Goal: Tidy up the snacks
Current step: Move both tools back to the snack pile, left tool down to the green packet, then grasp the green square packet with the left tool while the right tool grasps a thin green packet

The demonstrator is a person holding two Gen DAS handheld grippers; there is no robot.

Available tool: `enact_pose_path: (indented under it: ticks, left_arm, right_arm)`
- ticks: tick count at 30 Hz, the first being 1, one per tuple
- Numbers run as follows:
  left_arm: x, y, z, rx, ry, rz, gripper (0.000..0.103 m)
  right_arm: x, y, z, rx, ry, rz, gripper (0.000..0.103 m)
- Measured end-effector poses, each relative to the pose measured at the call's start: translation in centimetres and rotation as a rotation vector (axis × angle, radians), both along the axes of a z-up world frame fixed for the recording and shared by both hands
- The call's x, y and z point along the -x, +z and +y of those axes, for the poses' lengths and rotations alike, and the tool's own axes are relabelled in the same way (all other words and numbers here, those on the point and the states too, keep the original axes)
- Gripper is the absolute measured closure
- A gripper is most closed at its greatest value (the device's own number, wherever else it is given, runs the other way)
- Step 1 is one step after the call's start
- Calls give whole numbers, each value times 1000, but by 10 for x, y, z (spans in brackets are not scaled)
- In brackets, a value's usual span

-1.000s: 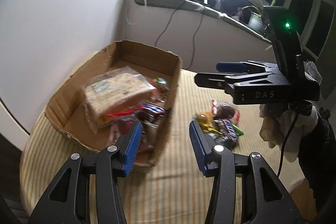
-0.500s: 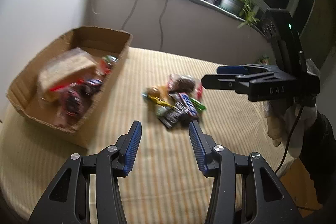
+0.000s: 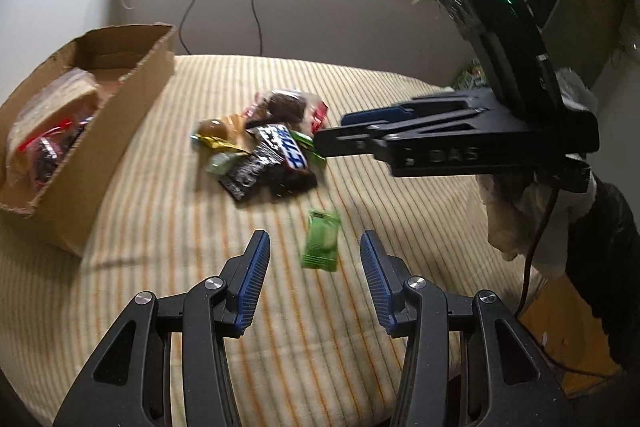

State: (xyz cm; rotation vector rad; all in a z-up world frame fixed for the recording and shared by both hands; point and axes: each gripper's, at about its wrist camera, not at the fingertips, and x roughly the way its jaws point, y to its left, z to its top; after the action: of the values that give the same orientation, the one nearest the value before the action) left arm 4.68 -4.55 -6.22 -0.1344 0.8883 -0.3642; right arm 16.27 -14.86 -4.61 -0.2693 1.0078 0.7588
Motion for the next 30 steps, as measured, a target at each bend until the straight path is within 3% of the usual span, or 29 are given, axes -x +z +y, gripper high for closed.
enact_pose_path:
  ticks: [9,19,22,30]
  left_arm:
    - [-15,-19,-20,-82,-44,31,60]
    - [-20,-27,-39,-173,-76,7,76]
    - [-22,-28,-38,-177,-85,6,80]
    - [-25,-29,-41,-184,-87,0,81]
  right_arm:
    - [-13,-22,10,43,21,13,68]
    - [-23,-27,18,47,45,8,70]
    - [-23,-27,19,52,55,2,72]
    - [-29,-29,8,61,44,8,80]
